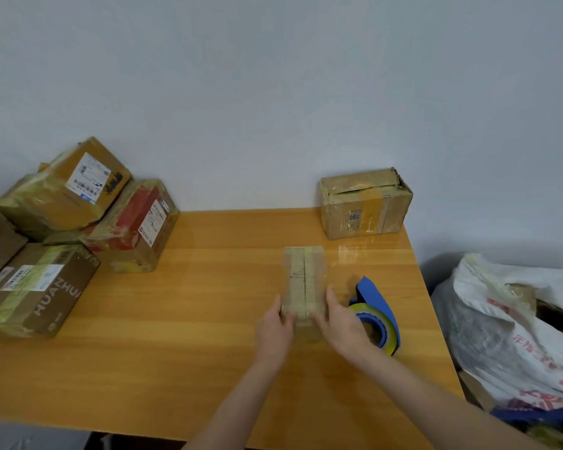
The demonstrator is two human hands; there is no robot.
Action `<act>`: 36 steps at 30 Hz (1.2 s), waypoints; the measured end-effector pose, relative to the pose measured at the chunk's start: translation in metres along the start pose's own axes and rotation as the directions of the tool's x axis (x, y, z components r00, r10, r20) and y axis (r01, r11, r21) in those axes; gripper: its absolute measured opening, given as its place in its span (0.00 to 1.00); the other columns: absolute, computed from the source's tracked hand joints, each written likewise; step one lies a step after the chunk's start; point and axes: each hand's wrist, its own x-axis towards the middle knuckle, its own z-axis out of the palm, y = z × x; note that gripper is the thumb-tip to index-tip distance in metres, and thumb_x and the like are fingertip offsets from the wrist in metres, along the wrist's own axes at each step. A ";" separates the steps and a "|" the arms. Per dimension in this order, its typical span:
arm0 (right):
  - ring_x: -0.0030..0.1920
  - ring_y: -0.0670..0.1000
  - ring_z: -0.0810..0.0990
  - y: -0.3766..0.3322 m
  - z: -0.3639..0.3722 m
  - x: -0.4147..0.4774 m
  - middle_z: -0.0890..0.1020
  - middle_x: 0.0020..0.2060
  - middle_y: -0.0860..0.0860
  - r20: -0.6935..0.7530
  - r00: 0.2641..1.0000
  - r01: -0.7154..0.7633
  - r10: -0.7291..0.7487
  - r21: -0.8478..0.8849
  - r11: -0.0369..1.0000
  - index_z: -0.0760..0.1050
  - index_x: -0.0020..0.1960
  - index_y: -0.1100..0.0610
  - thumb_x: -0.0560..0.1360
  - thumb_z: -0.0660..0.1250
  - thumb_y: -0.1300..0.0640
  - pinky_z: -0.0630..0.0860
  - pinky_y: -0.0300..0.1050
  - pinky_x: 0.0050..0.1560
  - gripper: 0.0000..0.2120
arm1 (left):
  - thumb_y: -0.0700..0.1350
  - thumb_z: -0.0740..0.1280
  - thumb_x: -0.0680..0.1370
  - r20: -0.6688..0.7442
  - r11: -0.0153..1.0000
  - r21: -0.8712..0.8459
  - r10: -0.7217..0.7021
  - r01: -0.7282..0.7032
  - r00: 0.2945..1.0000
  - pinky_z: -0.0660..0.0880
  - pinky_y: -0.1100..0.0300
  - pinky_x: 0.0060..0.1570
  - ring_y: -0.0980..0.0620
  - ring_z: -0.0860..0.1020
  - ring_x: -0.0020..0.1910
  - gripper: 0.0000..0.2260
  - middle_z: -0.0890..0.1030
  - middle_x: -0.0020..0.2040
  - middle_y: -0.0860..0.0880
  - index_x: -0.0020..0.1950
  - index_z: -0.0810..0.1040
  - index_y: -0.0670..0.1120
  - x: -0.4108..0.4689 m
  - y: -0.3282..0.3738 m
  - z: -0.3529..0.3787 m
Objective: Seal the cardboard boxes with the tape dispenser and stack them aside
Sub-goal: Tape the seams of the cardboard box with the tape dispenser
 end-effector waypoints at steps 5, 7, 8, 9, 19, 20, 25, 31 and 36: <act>0.46 0.53 0.81 0.009 0.006 0.004 0.82 0.50 0.55 -0.033 0.999 0.015 -0.017 -0.064 0.998 0.42 0.80 0.52 0.83 0.57 0.50 0.80 0.49 0.46 0.32 | 0.38 0.64 0.79 0.114 0.992 -0.104 0.078 -0.066 0.990 0.74 0.70 0.52 0.57 0.77 0.55 0.19 0.79 0.62 0.51 0.70 0.71 0.46 0.006 -0.008 -0.015; 0.44 0.51 0.79 0.013 -0.001 0.005 0.82 0.53 0.55 0.009 0.999 0.044 -0.044 0.017 0.999 0.44 0.80 0.51 0.82 0.59 0.50 0.78 0.46 0.42 0.33 | 0.39 0.66 0.79 0.159 0.995 -0.073 0.081 -0.070 0.984 0.73 0.67 0.56 0.55 0.76 0.59 0.22 0.77 0.63 0.50 0.73 0.69 0.45 0.005 -0.014 -0.022; 0.44 0.50 0.79 0.016 -0.004 0.005 0.81 0.56 0.54 0.011 0.998 0.059 -0.059 0.038 0.998 0.46 0.80 0.52 0.81 0.60 0.49 0.77 0.43 0.40 0.34 | 0.40 0.68 0.78 0.117 0.996 -0.038 0.087 -0.083 0.989 0.73 0.70 0.54 0.54 0.77 0.57 0.22 0.76 0.61 0.49 0.71 0.70 0.45 0.004 -0.018 -0.023; 0.47 0.49 0.78 0.019 -0.007 0.005 0.79 0.58 0.54 -0.009 0.997 0.076 -0.075 0.037 0.996 0.49 0.80 0.52 0.80 0.62 0.48 0.76 0.42 0.42 0.34 | 0.43 0.70 0.77 0.039 0.995 -0.007 0.098 -0.097 0.994 0.72 0.73 0.49 0.55 0.77 0.51 0.21 0.75 0.56 0.49 0.69 0.73 0.45 0.003 -0.022 -0.024; 0.49 0.48 0.79 0.024 -0.007 0.006 0.82 0.50 0.49 -0.114 0.969 0.216 -0.220 -0.047 0.975 0.69 0.73 0.50 0.76 0.70 0.55 0.76 0.39 0.50 0.26 | 0.44 0.72 0.74 -0.050 0.999 0.014 0.053 -0.052 0.997 0.74 0.65 0.36 0.51 0.79 0.38 0.09 0.79 0.36 0.51 0.54 0.78 0.47 0.001 -0.019 -0.018; 0.48 0.48 0.79 0.023 -0.008 0.006 0.83 0.50 0.48 -0.110 0.967 0.221 -0.228 -0.075 0.972 0.70 0.72 0.50 0.76 0.70 0.54 0.76 0.40 0.49 0.25 | 0.45 0.73 0.74 -0.045 0.996 0.059 0.073 -0.070 0.996 0.70 0.68 0.33 0.52 0.77 0.36 0.09 0.77 0.34 0.53 0.53 0.77 0.47 0.001 -0.019 -0.018; 0.45 0.50 0.76 0.016 -0.018 0.007 0.74 0.49 0.47 -0.091 0.974 0.171 -0.207 -0.307 0.936 0.69 0.61 0.49 0.71 0.69 0.37 0.72 0.42 0.40 0.24 | 0.58 0.74 0.70 0.035 0.886 0.433 0.164 -0.163 0.986 0.68 0.67 0.39 0.57 0.72 0.43 0.21 0.72 0.47 0.56 0.57 0.73 0.50 0.008 -0.013 -0.019; 0.39 0.53 0.77 0.008 -0.004 0.012 0.81 0.44 0.51 -0.078 0.972 0.186 -0.224 -0.334 0.924 0.62 0.58 0.52 0.76 0.66 0.42 0.69 0.44 0.35 0.20 | 0.49 0.72 0.74 0.099 0.934 0.310 0.157 -0.180 0.983 0.77 0.55 0.48 0.48 0.80 0.50 0.34 0.81 0.56 0.46 0.76 0.60 0.45 0.018 -0.014 -0.011; 0.30 0.47 0.71 0.022 -0.010 0.015 0.77 0.34 0.46 -0.043 0.966 0.245 -0.256 -0.182 0.952 0.65 0.59 0.51 0.77 0.68 0.47 0.65 0.40 0.30 0.17 | 0.45 0.71 0.76 0.103 0.949 0.208 0.221 -0.238 0.970 0.76 0.61 0.49 0.51 0.81 0.53 0.32 0.81 0.60 0.48 0.77 0.61 0.46 0.017 -0.022 -0.018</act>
